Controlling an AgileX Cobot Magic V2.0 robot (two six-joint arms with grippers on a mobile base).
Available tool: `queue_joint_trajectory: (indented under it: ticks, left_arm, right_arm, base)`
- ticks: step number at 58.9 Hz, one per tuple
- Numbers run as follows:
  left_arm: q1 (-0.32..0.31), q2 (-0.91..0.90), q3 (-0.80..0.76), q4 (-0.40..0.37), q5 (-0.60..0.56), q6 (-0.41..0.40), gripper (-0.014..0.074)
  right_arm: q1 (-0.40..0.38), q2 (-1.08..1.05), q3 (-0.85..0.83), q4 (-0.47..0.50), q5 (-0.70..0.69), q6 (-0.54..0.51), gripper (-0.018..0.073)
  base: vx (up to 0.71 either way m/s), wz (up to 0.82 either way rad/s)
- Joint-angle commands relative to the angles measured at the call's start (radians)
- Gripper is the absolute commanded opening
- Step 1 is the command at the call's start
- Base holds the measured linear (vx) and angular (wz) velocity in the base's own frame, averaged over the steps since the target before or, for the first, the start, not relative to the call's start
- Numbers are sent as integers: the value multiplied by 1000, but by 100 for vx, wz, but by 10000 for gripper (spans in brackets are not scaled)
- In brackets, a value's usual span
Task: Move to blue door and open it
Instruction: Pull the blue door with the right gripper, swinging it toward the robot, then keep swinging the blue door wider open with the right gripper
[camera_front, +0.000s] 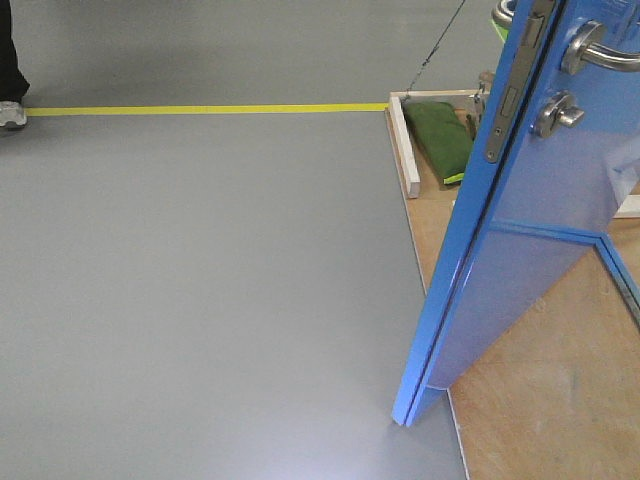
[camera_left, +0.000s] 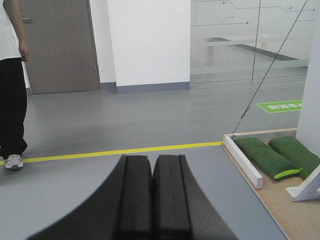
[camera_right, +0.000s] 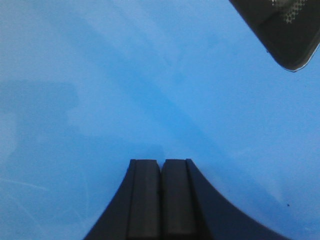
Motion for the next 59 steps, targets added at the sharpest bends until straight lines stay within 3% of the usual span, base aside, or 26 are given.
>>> queue_joint_trajectory:
  ticks: [1,59]
  left_arm:
    - [1,-14,-27,-2,-84,-7,73]
    - [1,-14,-27,-2,-84,-7,73]
  right_arm:
    - [4,-44,-23,48,-51,-12,-1]
    - [4,-44,-23,48,-50,-12,-1]
  base:
    - [1,3]
    - [5,6]
